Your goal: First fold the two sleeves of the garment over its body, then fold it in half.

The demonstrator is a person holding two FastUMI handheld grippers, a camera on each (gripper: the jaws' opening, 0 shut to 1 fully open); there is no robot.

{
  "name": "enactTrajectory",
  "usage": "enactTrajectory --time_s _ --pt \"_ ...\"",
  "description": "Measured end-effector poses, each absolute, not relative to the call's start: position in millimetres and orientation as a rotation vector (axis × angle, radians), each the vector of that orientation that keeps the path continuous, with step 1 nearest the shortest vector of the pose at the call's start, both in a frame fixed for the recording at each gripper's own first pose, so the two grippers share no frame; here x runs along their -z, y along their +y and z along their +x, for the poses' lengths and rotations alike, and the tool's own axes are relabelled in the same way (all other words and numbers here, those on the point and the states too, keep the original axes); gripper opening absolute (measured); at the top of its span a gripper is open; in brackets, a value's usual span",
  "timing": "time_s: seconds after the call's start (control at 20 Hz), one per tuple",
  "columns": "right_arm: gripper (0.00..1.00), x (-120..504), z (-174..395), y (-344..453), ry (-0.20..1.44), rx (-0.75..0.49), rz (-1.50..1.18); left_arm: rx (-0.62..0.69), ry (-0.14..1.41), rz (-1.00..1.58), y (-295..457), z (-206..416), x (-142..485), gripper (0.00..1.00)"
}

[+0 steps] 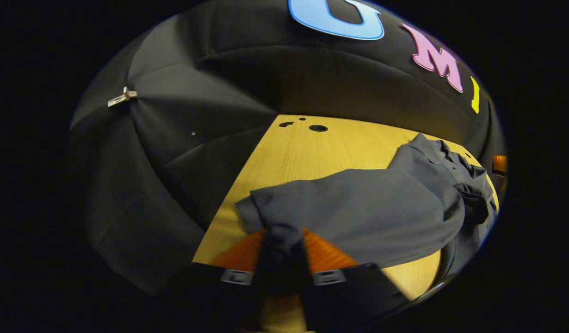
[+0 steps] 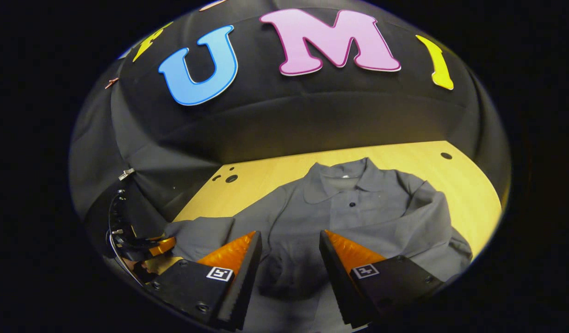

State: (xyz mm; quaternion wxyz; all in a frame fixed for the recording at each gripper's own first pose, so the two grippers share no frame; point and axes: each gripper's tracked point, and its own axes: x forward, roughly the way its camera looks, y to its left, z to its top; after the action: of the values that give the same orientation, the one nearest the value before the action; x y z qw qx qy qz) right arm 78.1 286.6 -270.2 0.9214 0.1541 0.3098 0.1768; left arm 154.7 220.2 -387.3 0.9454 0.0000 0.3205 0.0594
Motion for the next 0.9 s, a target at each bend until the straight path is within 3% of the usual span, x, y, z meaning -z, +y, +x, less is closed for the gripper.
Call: enactTrajectory --time_s 0.05,0.15,0.55,0.9 --pt "0.78 268 78 276 0.636 -0.352 0.308 -0.132 0.662 0.020 220 157 385 0.13" --pt "0.78 262 77 257 0.631 -0.338 0.297 -0.144 0.643 0.049 218 160 369 0.07" --pt "0.78 252 76 173 0.601 -0.277 0.269 -0.148 0.435 0.043 178 158 248 0.06" --pt "0.78 262 87 96 0.575 -0.204 0.251 -0.041 0.315 -0.017 72 152 167 0.06"
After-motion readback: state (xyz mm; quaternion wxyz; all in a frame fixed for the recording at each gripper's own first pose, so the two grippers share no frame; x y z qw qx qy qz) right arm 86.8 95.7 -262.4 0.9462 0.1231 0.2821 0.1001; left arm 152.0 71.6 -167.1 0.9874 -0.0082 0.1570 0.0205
